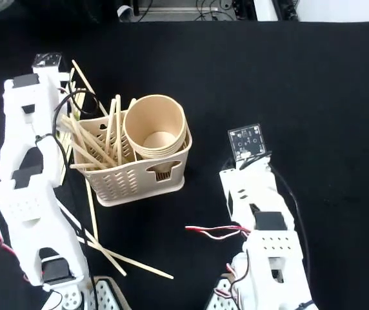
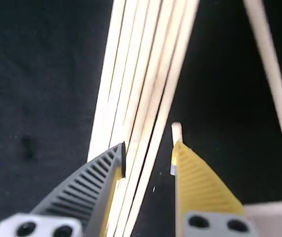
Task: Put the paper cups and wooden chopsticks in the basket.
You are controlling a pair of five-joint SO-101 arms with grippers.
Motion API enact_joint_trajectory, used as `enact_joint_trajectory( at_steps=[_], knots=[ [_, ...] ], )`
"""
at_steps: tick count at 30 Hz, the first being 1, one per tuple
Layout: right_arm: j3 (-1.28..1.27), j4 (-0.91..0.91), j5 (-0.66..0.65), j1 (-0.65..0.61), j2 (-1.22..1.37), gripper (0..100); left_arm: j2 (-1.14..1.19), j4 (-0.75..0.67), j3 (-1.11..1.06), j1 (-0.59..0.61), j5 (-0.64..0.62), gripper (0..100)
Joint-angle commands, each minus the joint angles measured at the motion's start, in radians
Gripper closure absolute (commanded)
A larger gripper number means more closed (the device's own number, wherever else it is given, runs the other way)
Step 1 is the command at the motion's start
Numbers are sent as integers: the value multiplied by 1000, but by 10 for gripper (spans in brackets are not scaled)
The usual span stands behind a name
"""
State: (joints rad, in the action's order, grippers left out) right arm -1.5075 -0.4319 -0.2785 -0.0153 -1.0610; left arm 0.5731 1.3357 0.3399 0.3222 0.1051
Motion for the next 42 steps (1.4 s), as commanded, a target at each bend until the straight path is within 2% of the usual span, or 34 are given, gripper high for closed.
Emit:
enact_joint_trajectory(
  at_steps=[1,5,10,17,23,28,34,42],
  knots=[
    [13,-5,-8,8,4,986,14,-40,48,2,-48,834],
    [13,-6,-8,8,4,986,35,-80,50,19,-43,834],
    [13,-8,-8,8,4,986,46,-91,50,38,91,834],
    [13,-8,-8,8,4,986,48,-115,45,97,152,837],
    [13,-8,-8,8,4,986,48,-110,38,104,259,975],
    [13,-8,-8,8,4,986,48,-109,38,105,273,972],
    [13,-8,-8,8,4,986,35,-9,107,110,269,971],
    [13,-8,-8,8,4,986,35,238,321,113,269,971]
  ],
)
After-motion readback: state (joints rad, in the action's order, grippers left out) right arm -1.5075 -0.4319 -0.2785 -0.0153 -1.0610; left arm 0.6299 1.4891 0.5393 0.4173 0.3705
